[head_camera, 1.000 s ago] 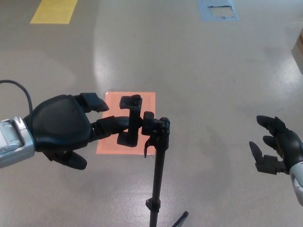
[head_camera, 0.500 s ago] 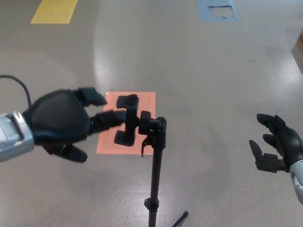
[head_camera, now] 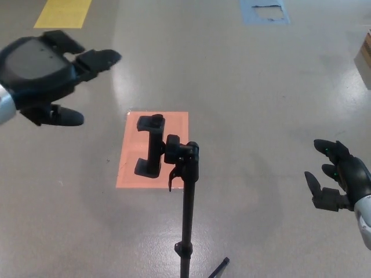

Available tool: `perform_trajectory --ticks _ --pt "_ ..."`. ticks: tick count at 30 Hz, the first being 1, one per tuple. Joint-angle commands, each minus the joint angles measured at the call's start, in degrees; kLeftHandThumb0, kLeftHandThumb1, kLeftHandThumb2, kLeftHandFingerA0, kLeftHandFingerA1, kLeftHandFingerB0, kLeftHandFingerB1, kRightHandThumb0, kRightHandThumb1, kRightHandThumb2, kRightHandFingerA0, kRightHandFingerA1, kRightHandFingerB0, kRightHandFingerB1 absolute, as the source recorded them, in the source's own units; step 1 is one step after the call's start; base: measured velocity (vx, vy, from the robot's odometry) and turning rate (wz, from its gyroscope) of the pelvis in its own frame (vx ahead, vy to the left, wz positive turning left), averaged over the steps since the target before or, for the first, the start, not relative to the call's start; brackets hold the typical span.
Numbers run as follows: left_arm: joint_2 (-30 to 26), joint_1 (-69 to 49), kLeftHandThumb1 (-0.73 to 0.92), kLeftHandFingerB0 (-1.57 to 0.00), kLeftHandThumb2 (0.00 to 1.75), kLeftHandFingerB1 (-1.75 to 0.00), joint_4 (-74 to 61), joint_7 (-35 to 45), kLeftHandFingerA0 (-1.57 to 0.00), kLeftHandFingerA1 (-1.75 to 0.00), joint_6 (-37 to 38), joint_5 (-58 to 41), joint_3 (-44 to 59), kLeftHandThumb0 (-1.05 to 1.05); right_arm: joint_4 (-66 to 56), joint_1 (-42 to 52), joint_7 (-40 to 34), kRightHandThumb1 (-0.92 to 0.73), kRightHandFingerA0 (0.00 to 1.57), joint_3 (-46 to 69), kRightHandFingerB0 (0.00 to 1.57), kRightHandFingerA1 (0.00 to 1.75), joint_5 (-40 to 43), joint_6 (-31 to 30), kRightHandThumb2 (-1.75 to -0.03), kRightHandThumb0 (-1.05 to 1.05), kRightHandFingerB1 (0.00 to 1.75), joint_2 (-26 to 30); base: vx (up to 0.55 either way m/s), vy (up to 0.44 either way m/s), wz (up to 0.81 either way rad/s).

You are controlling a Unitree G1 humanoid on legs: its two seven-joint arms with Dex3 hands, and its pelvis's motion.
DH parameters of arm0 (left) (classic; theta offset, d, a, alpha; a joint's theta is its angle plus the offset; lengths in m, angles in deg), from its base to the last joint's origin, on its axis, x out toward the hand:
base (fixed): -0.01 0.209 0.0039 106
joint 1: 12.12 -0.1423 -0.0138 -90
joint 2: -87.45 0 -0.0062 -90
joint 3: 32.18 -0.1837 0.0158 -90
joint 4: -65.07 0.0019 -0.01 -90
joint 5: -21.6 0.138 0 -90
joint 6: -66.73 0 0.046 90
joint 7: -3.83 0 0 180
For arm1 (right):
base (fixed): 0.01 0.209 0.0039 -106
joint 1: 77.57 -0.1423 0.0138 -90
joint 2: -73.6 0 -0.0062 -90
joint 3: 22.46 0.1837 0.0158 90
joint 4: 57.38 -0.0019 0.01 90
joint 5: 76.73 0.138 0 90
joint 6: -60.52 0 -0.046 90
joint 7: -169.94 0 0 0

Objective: The robot uses its left hand to grab the top of a phone stand kept on the floor and tilt it upwards to adjust its angle

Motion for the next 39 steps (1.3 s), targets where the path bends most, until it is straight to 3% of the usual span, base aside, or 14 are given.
perform_trajectory --ticks 1,2,4,5,9,10,18,23,27,28,32,33,37,39 --pt "0.63 -0.12 0.64 0.0 0.97 -0.16 6.73 -1.0 -0.19 -0.44 -3.77 -2.05 -0.2 -0.8 -0.31 1.62 0.29 -0.56 0.0 -0.33 0.0 0.47 -0.51 0.13 -1.1 -0.34 0.47 0.93 0.0 0.0 0.0" --pt "0.49 -0.85 0.63 0.0 0.97 -0.17 8.48 -0.53 -0.21 -0.45 -4.02 -2.65 -0.06 -0.8 -0.36 2.3 0.01 -0.87 0.23 -0.6 0.14 0.32 -0.78 0.42 -0.66 -0.67 0.27 0.94 0.0 0.0 0.0" --pt "0.47 -1.24 0.64 0.0 0.99 -0.17 9.56 -0.55 -0.2 -0.45 -4.05 -2.8 -0.26 -0.81 -0.41 2.89 -0.09 -0.56 0.01 -0.75 0.01 0.47 -0.84 0.53 -1.1 -0.34 0.47 0.9 0.0 0.0 0.0" --pt "0.56 -2.5 0.65 0.0 1.0 -0.16 10.51 -0.79 -0.17 -0.44 -4.52 -2.75 -0.59 -0.82 -0.49 4.1 -0.04 -0.87 0.24 -0.79 0.15 0.32 -0.76 0.7 -0.65 -0.67 0.27 0.76 0.0 0.0 0.0" --pt "1.27 -6.43 0.67 0.0 1.02 -0.16 12.82 -1.38 -0.18 -0.44 -5.78 -3.87 -0.58 -0.83 -1.1 7.51 0.34 -0.87 0.24 -0.92 0.15 0.33 -0.59 1.92 -0.65 -0.67 0.27 0.62 0.0 0.0 0.0" --pt "2.2 -10.27 0.84 0.0 0.66 -0.16 14.29 -0.9 -0.34 -0.32 -5.01 -7.34 1.58 -0.85 -1.64 9.97 0.24 -0.87 0.23 -1.36 0.14 0.33 -0.95 2.34 -0.66 -0.67 0.28 0.69 0.0 0.0 0.0" --pt "7.99 -26.28 0.64 -0.03 0.99 -0.22 18.94 7.79 -0.22 -0.44 -2.78 -25.47 15.53 -0.84 -2.46 18.46 0.45 -0.54 0.01 -2.66 0.01 0.47 -1.57 4.17 -1.09 -0.35 0.47 -0.01 0.0 0.0 0.0" --pt "10.53 -35.17 0.82 -0.07 0.66 -0.22 19.47 8.29 -0.33 -0.35 -0.25 -29.79 20.73 -0.82 -2.27 23.7 0.27 -0.56 0.0 -3.79 0.0 0.47 -2.17 5.55 -1.1 -0.35 0.47 -0.26 0.0 0.0 0.0" --pt "13.21 -42.45 0.67 -0.05 1.01 -0.27 20.88 8.65 -0.28 -0.47 -0.92 -33.62 26.0 -0.87 -1.91 28.77 -0.19 -0.55 0.01 -4.91 0.01 0.47 -2.88 6.75 -1.1 -0.35 0.47 -0.32 0.0 0.0 0.0" --pt "14.06 -45.05 0.67 -0.05 1.01 -0.28 21.37 8.47 -0.28 -0.47 -1.53 -34.57 27.67 -0.88 -1.69 30.69 -0.43 -0.86 0.23 -5.22 0.14 0.34 -3.06 7.16 -0.66 -0.69 0.28 -0.35 0.0 0.0 0.0" --pt "15.24 -49.28 0.66 -0.06 1.0 -0.29 22.01 8.16 -0.24 -0.46 -2.4 -35.46 30.24 -0.83 -1.6 33.8 -0.06 -0.54 0.01 -5.35 0.01 0.47 -2.76 7.63 -1.09 -0.35 0.47 -0.45 0.0 0.0 0.0" --pt "15.69 -51.03 0.8 -0.1 0.66 -0.23 22.42 9.04 -0.25 -0.32 -3.07 -36.45 31.84 -0.82 -1.31 35.03 -0.17 -0.54 0.01 -5.54 0.01 0.47 -2.86 7.86 -1.09 -0.35 0.47 -0.55 0.0 0.0 0.0" --pt "16.32 -54.04 0.63 -0.06 0.97 -0.29 22.73 11.05 -0.21 -0.46 -3.91 -37.9 34.63 -0.82 -1.11 37.22 -0.3 -0.85 0.23 -5.84 0.15 0.34 -2.91 8.15 -0.65 -0.69 0.28 -0.73 0.0 0.0 0.0" --pt "16.36 -55.45 0.79 -0.09 0.65 -0.23 22.9 11.3 -0.25 -0.31 -5.57 -37.84 35.54 -0.82 -1.01 38.24 -0.53 -0.85 0.24 -6.05 0.15 0.34 -3.07 8.53 -0.65 -0.67 0.29 -0.87 0.0 0.0 0.0"
